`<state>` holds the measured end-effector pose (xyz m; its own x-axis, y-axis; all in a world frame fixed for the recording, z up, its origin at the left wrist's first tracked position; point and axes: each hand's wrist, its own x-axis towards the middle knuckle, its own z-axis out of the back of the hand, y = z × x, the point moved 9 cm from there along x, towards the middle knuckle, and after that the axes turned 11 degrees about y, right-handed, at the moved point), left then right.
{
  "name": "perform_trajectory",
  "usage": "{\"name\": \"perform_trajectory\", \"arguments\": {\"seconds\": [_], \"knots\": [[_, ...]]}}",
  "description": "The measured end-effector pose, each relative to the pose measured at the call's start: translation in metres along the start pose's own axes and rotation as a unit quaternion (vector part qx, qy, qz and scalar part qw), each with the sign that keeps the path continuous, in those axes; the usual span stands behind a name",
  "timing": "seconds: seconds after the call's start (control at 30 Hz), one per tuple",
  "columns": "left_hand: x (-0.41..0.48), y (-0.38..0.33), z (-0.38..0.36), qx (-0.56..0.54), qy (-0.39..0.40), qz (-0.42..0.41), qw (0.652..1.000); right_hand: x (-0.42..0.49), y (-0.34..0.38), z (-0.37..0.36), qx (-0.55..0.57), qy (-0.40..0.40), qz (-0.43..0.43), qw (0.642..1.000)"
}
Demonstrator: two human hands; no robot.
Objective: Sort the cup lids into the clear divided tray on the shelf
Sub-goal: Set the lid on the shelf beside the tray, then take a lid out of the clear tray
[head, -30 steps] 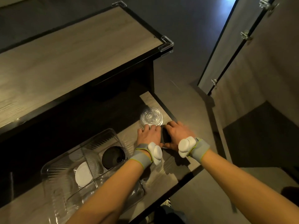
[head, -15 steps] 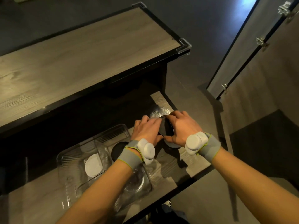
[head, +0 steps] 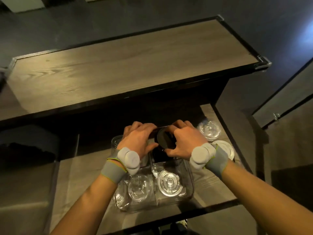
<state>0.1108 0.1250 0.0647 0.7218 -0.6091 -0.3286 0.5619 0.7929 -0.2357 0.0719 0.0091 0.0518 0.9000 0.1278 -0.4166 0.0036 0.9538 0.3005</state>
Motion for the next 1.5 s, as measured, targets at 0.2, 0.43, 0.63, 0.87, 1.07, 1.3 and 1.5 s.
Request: {"name": "perform_trajectory", "arguments": {"seconds": [0.2,0.43,0.63,0.87,1.07,1.3,1.5], "knots": [[-0.012,0.075,-0.025,0.015,0.053,0.121,0.991,0.032,0.018,-0.043,-0.041,0.111,-0.035,0.992],[-0.01,0.088,-0.04,-0.004,0.076,0.131,0.988,0.071,0.023,-0.079,-0.076,0.229,-0.071,0.968],[-0.008,0.086,-0.039,-0.007,0.077,0.124,0.989,0.081,0.018,-0.094,-0.007,0.302,-0.075,0.95],[-0.007,0.085,-0.034,-0.005,0.062,0.131,0.989,0.08,0.014,-0.096,-0.005,0.271,-0.066,0.96],[0.012,0.039,-0.023,-0.018,0.049,0.08,0.995,0.042,0.005,-0.038,0.059,0.051,-0.04,0.996],[0.053,-0.084,-0.036,0.019,0.014,-0.058,0.998,-0.03,-0.1,-0.019,0.088,-0.053,-0.141,0.985],[0.095,-0.162,-0.098,0.045,0.137,-0.116,0.983,-0.057,-0.177,-0.054,0.076,0.015,-0.206,0.975]]}}
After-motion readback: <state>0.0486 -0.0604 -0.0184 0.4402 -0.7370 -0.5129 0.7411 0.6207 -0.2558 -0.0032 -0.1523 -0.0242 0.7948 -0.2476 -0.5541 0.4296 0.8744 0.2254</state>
